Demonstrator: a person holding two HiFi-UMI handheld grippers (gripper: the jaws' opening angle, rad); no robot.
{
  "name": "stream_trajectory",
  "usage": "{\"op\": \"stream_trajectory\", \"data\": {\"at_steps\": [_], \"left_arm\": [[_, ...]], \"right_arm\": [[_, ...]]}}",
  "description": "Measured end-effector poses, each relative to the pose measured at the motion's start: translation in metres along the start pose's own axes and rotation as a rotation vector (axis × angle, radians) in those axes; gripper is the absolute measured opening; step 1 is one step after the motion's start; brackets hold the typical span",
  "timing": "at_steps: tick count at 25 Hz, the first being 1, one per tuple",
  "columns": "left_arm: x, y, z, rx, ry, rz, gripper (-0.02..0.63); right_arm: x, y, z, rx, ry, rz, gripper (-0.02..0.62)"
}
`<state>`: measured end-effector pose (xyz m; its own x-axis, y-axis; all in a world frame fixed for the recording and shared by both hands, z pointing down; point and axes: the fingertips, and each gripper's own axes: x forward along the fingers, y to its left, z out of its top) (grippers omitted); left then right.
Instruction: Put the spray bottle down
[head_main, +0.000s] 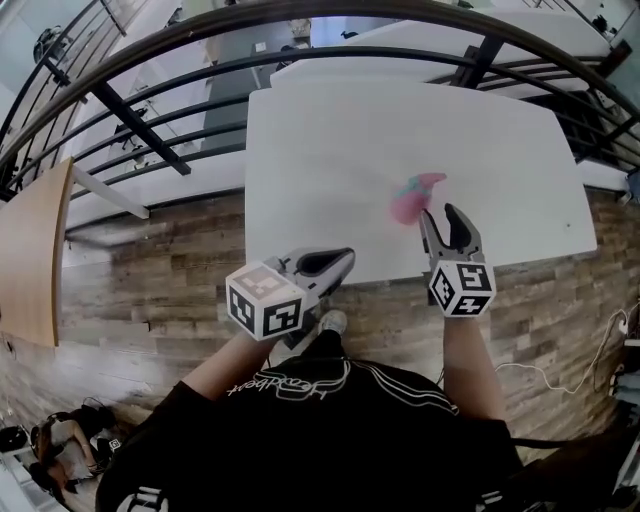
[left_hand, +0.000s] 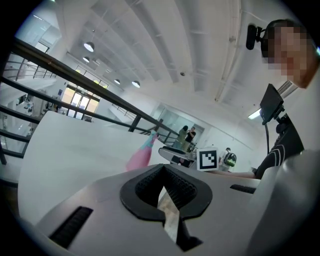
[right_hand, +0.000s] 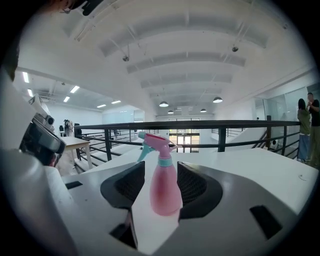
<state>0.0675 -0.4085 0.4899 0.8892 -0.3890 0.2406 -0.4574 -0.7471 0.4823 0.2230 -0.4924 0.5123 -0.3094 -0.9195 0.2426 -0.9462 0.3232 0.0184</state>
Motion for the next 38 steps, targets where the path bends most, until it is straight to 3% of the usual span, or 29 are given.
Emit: {"op": "stream_trajectory", "data": {"at_steps": [8, 13, 18, 29, 38], "left_arm": [[-0.029, -0.078, -0.005, 0.064, -0.03, -0.065, 0.006], [-0.059, -0.133, -0.008, 0.114, -0.064, -0.121, 0.006], [-0.093, -0.184, -0.021, 0.147, -0.062, -0.156, 0.006], [-0.13, -0.265, -0.042, 0.226, -0.06, -0.226, 0.006], [-0.139, -0.283, -0.049, 0.239, -0.061, -0.24, 0.006]], "right_arm": [[-0.104, 0.075, 0.027, 0.059, 0.009, 0.192, 0.161], [-0.177, 0.13, 0.048, 0.035, -0.012, 0.282, 0.157], [-0.243, 0.173, 0.054, 0.035, -0.011, 0.319, 0.043], [-0.329, 0.226, 0.062, 0.182, -0.027, 0.473, 0.025], [-0.342, 0.23, 0.06, 0.185, -0.027, 0.46, 0.021]]}}
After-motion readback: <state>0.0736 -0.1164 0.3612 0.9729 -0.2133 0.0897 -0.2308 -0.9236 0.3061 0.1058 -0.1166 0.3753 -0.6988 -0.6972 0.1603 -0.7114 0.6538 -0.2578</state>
